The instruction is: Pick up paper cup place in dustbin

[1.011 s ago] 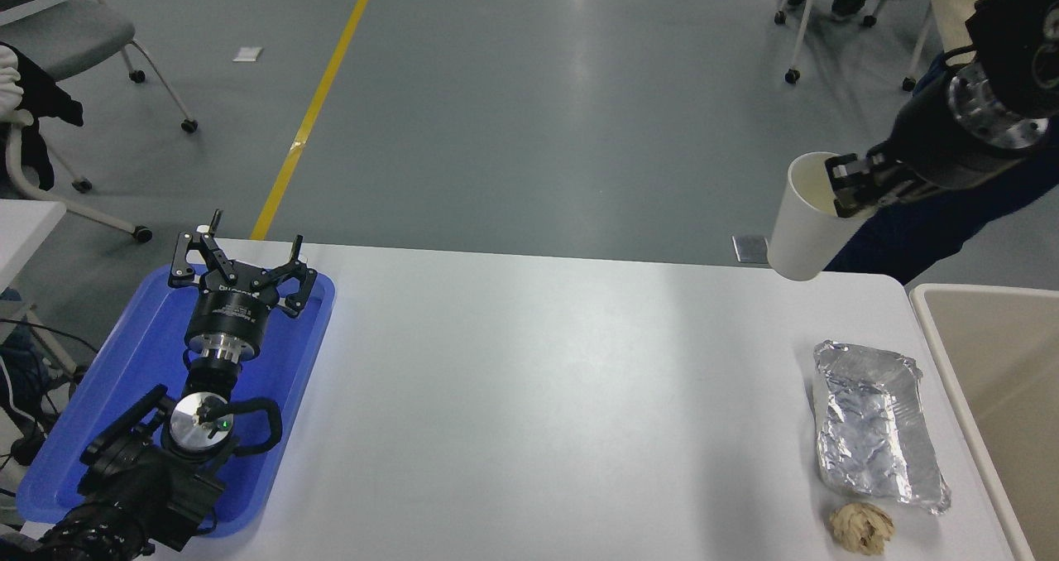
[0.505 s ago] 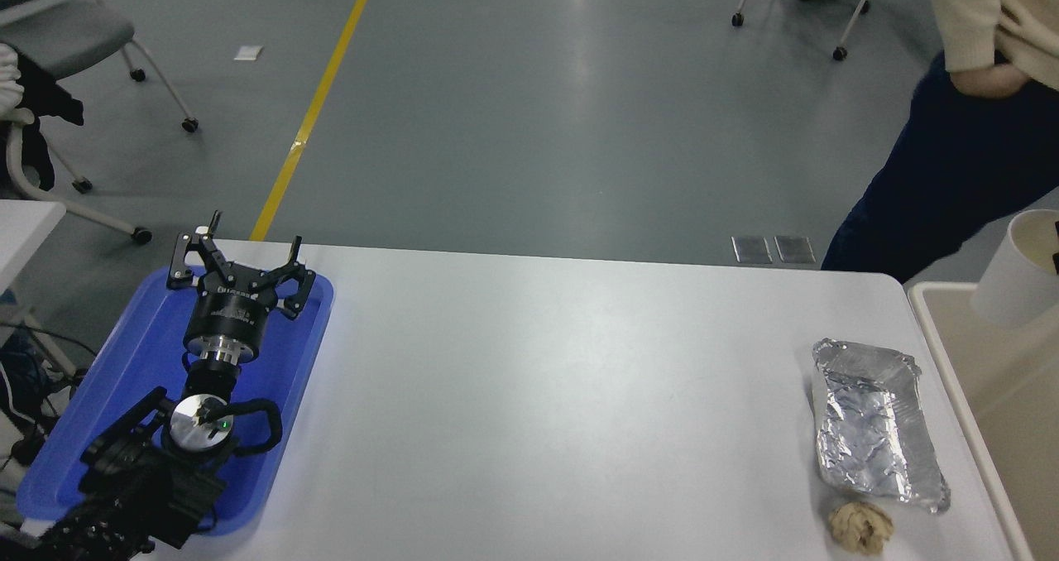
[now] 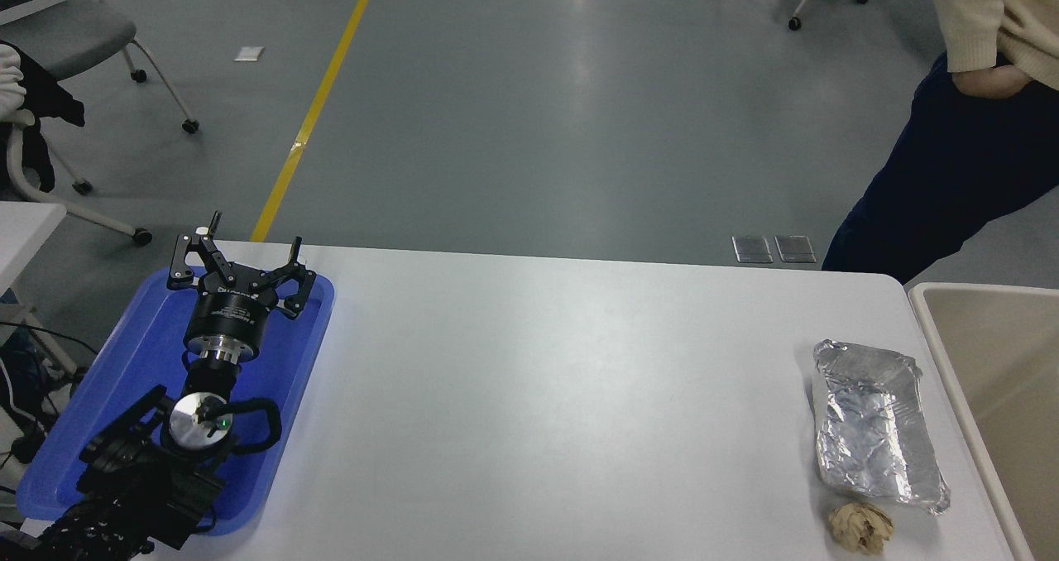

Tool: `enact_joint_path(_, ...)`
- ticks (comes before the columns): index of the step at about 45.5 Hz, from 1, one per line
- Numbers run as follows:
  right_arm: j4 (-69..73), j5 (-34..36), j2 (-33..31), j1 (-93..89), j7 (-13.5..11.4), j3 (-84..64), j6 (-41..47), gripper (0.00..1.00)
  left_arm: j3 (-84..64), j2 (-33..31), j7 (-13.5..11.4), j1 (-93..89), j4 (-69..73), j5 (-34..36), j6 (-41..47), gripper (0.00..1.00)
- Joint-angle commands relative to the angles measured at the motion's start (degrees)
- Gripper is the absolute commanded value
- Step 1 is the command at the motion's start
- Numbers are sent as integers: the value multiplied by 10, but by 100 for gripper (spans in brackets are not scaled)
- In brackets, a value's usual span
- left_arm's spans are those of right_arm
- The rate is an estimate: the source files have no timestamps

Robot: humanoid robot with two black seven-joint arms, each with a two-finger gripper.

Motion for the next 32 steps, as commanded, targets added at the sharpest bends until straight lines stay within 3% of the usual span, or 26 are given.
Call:
enact_joint_path(1,-93,-3,28,-165,6,66,-83,0,0,0,-1,0,-1,0,0,100)
enact_joint_path(16,-236,48,88,-360,5,153,-137,0,1,0,-1,0,0,0,1,100)
enact_joint_path(32,-447,258,225,-547,5,176,-150,0,1,1,-1,0,-1,0,1,100)
